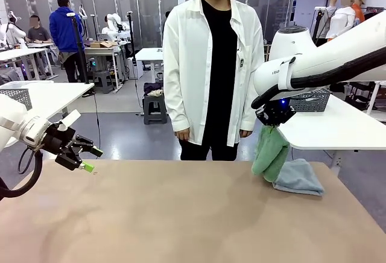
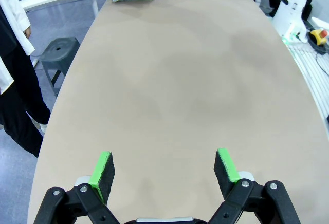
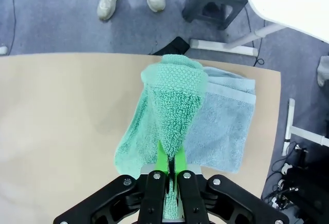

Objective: Fold the towels and place them in the basket.
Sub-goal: Stack the folded Towel with hook on the right side of the table.

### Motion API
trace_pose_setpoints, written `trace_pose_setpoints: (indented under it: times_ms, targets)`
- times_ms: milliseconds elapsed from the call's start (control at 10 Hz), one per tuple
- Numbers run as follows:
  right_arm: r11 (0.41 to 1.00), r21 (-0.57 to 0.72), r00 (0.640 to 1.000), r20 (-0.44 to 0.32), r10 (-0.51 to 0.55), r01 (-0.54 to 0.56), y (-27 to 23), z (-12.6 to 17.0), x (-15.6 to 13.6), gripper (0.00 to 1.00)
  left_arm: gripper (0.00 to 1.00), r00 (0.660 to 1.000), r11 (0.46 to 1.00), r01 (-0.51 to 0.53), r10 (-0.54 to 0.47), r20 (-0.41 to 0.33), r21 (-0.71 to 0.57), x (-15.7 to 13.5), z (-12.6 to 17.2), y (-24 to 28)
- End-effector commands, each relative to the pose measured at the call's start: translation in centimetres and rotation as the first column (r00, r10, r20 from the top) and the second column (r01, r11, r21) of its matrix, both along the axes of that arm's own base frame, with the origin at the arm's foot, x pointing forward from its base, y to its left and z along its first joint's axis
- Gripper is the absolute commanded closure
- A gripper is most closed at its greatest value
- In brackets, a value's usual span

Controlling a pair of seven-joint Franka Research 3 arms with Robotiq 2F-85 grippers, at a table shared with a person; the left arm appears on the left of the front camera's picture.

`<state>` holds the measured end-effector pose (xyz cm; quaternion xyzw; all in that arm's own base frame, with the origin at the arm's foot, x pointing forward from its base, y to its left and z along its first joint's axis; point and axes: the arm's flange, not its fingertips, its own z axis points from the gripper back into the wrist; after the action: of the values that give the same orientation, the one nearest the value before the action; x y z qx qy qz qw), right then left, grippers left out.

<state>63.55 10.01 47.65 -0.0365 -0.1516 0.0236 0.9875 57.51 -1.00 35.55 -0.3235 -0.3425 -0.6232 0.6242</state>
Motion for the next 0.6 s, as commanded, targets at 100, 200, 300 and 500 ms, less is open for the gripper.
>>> trace_pose_setpoints:
  times_ms: [100,200,300,500]
  targets:
    - [0.997,0.03,0.993,-0.093,0.067,-0.065,-2.5,-0.3,3.2,0.95,0.02,1.0,1.0,0.0,0.0,0.002,0.001,0.0,0.0,-0.1]
    - [0.997,0.041,0.992,-0.104,0.074,-0.07,-3.9,-0.7,4.0,0.95,0.02,1.0,1.0,0.0,0.0,0.002,0.001,0.0,0.0,-0.1]
    - [0.995,0.061,0.991,-0.107,0.085,-0.079,-5.9,-1.2,5.1,0.95,0.02,1.0,1.0,0.0,0.0,0.002,0.001,0.0,0.0,-0.1]
    - [0.992,0.1,0.984,-0.15,0.09,-0.076,-9.2,-1.9,6.4,0.95,0.02,1.0,1.0,0.0,0.0,0.002,0.001,0.0,0.0,-0.1]
